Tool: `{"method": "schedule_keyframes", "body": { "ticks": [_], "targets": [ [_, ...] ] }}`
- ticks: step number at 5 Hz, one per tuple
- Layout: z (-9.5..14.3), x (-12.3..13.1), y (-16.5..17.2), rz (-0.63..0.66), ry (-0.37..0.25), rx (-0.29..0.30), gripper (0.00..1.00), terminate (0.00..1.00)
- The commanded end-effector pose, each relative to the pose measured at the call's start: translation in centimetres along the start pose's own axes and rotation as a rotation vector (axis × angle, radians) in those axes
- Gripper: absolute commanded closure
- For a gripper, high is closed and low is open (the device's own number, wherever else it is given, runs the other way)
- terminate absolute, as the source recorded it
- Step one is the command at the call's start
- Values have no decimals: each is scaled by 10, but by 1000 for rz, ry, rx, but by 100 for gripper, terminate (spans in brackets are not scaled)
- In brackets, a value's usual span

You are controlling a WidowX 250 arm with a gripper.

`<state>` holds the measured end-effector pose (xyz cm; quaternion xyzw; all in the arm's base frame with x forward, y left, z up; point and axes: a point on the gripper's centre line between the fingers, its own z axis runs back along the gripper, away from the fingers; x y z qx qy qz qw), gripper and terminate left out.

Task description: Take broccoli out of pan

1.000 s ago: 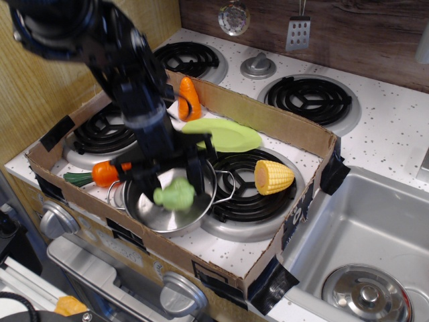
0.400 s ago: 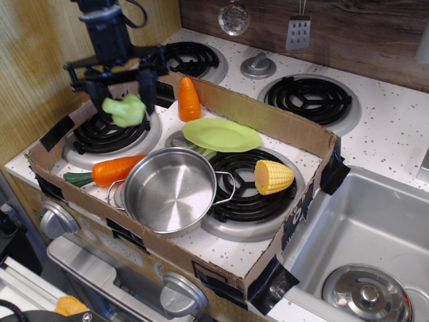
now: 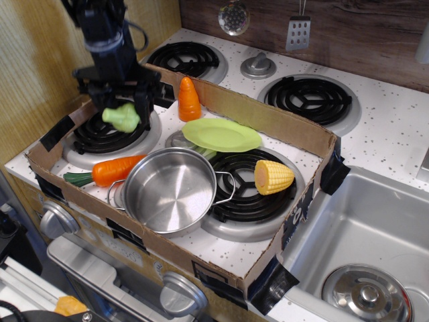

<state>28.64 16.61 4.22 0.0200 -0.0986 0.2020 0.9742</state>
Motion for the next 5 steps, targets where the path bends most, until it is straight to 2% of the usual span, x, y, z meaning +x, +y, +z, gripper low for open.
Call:
{"method": "schedule_keyframes", "body": {
  "ticks": [1,2,3,4,5],
  "targets": [
    [3,30,1,-68,-83,69,100,0],
    [9,36,0,-96,-58,72,0,0],
    [24,43,-3,-96,-48,76,0,0],
    [41,51,-9,-116,-49,116,0,0],
    [60,57,-11,-128,-52,120,0,0]
  ]
}}
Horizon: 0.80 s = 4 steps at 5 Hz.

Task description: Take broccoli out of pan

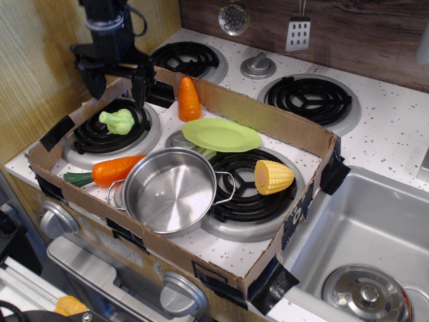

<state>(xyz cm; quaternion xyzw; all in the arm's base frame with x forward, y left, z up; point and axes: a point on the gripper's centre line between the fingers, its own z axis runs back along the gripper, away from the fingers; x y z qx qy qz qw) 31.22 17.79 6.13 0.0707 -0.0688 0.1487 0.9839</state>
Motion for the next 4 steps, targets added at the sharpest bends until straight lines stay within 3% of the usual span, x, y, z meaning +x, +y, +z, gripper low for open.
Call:
{"method": "schedule_keyframes", "body": {
  "ticks": [1,2,4],
  "targets": [
    [63,30,-15,11,-137,-28,0,0],
    [68,40,-33,-17,-175,-83,0,0],
    [68,40,-33,-17,-175,-83,0,0]
  ]
}}
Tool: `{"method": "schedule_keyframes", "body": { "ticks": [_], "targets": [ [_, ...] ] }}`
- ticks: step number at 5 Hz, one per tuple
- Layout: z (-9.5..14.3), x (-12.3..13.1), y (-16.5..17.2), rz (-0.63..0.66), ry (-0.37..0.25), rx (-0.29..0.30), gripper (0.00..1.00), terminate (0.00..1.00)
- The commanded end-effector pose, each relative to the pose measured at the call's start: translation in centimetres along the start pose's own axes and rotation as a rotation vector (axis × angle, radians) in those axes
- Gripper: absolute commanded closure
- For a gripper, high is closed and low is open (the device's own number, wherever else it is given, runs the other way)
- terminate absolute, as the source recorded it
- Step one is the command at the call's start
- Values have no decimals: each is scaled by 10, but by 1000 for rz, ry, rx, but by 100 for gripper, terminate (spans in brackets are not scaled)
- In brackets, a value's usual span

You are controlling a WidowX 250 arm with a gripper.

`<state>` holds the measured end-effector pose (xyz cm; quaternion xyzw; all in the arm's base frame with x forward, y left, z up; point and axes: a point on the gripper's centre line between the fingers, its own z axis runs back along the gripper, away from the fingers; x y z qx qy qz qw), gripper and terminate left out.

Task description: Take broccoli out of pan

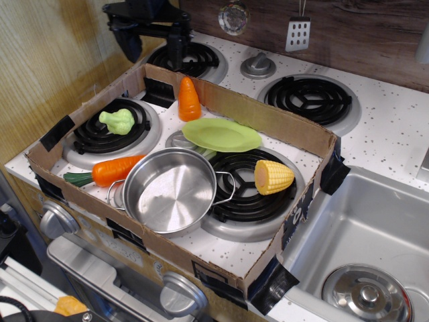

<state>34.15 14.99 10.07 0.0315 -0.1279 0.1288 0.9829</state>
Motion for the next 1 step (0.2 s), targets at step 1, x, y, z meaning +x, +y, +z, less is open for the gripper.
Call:
{"method": "schedule_keyframes", "body": {
  "ticks": [1],
  "targets": [
    [26,17,-4,4,-68,16,0,100]
  ]
}}
